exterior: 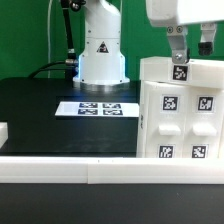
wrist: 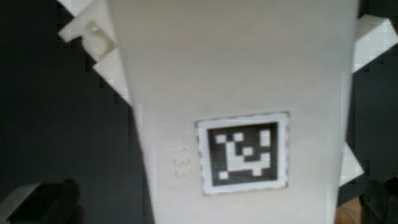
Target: Assemble cabinet
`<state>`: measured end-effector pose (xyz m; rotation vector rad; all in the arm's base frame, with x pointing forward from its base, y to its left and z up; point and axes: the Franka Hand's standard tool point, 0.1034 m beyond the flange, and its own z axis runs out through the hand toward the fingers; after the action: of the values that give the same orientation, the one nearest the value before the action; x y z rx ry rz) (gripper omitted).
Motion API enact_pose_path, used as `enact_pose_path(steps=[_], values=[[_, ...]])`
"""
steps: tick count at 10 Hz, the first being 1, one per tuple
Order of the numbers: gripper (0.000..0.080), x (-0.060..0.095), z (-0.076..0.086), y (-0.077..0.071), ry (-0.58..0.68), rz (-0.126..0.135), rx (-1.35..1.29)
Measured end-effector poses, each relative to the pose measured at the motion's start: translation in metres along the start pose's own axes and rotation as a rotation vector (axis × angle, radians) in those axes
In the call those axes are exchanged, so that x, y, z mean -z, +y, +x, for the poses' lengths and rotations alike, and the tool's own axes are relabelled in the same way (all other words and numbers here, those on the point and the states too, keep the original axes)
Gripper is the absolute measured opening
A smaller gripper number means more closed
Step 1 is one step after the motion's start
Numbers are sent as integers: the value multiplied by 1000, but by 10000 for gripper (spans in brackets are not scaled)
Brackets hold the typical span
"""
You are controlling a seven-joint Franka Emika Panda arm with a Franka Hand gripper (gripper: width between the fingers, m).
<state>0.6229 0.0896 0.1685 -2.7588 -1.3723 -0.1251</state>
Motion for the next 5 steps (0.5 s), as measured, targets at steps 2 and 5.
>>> enact_pose_path(steps=[2,5], values=[[797,0,-2,2,-8,-5,122],[797,-5,-9,1,-13,5,124]])
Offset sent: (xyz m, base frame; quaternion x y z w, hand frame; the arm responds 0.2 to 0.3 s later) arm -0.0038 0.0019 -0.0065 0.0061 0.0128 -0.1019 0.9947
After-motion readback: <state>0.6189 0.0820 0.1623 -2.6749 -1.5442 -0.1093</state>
